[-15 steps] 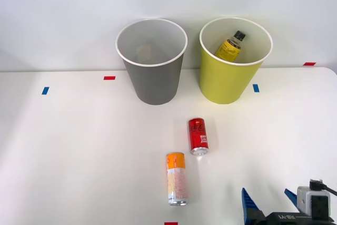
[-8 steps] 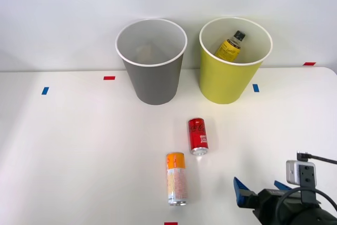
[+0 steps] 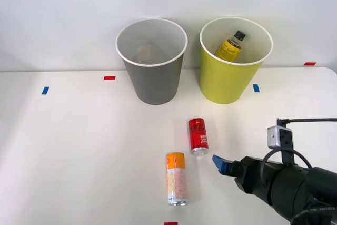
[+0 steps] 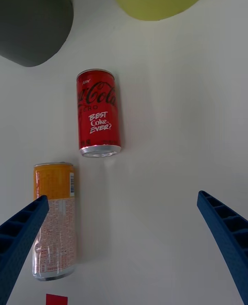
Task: Put cans in the gray bin, plastic bottles in the light green bin
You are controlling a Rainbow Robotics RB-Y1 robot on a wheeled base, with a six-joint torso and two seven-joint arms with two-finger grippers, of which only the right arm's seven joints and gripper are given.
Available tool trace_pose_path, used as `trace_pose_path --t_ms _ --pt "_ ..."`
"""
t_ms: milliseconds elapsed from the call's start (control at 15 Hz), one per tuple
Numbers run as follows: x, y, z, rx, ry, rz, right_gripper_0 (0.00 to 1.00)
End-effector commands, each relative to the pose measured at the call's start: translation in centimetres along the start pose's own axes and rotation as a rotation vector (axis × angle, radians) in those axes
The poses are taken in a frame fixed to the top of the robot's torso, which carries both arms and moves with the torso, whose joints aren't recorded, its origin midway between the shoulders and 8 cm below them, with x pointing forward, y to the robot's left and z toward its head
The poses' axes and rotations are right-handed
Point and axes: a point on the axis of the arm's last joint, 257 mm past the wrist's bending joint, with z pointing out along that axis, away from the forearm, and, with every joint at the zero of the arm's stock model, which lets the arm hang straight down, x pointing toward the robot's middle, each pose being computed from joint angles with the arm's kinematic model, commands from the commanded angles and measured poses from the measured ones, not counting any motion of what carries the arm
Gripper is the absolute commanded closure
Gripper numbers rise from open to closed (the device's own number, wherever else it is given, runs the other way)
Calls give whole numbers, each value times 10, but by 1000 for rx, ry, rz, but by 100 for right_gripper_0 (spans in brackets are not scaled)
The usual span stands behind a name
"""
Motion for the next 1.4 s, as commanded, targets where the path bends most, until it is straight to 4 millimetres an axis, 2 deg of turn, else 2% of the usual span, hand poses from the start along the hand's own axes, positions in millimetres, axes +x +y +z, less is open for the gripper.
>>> trace_pose_path --t_ms 67,133,333,600,867,1200,1400 --pt "-21 26 0 -70 -15 -29 0" --pt "-29 31 4 -84 -21 -47 0" --pt "-35 28 30 -50 7 -78 0" --pt "-40 27 41 60 115 -97 0" --pt "-53 29 67 76 136 -75 0" --pt "-57 35 100 117 167 -81 0" --pt "-57 39 114 130 188 -85 0"
